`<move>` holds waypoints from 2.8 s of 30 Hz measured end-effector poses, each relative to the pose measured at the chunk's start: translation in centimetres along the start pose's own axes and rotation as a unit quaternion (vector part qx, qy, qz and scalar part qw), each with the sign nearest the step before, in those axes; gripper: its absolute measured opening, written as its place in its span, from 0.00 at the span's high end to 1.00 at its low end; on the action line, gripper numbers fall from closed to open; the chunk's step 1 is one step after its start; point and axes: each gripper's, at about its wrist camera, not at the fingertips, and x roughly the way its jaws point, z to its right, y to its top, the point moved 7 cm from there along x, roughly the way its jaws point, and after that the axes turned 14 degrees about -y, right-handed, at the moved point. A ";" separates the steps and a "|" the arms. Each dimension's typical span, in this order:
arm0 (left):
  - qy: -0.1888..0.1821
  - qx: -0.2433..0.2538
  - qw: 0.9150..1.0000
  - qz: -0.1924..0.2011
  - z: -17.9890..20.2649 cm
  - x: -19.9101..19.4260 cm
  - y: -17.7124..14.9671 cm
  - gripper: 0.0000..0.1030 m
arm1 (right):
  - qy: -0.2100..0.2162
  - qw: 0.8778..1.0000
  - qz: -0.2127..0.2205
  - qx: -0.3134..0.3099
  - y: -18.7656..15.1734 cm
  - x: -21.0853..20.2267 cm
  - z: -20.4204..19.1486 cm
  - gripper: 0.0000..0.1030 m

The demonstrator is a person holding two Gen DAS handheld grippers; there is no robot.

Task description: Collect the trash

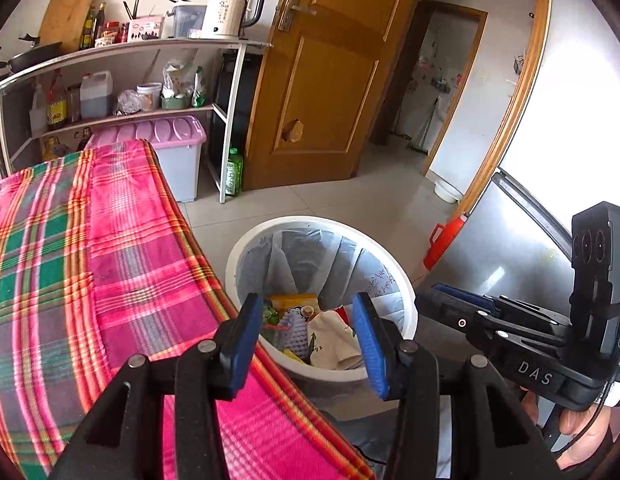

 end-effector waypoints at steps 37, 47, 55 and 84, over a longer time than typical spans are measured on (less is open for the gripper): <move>0.091 0.014 0.994 0.051 1.3 -10.1 -8.9 0.45 | -0.039 0.995 0.057 -0.072 -8.0 -7.7 -5.0 0.67; 0.092 0.014 0.994 0.052 1.2 -10.2 -9.2 0.45 | -0.040 0.995 0.059 -0.071 -8.3 -7.9 -5.2 0.66; 0.090 0.014 0.994 0.054 1.4 -10.2 -9.2 0.45 | -0.041 0.995 0.059 -0.071 -8.3 -7.9 -5.2 0.66; 0.090 0.014 0.994 0.053 1.5 -10.0 -9.3 0.45 | -0.041 0.995 0.056 -0.072 -8.5 -7.9 -5.1 0.66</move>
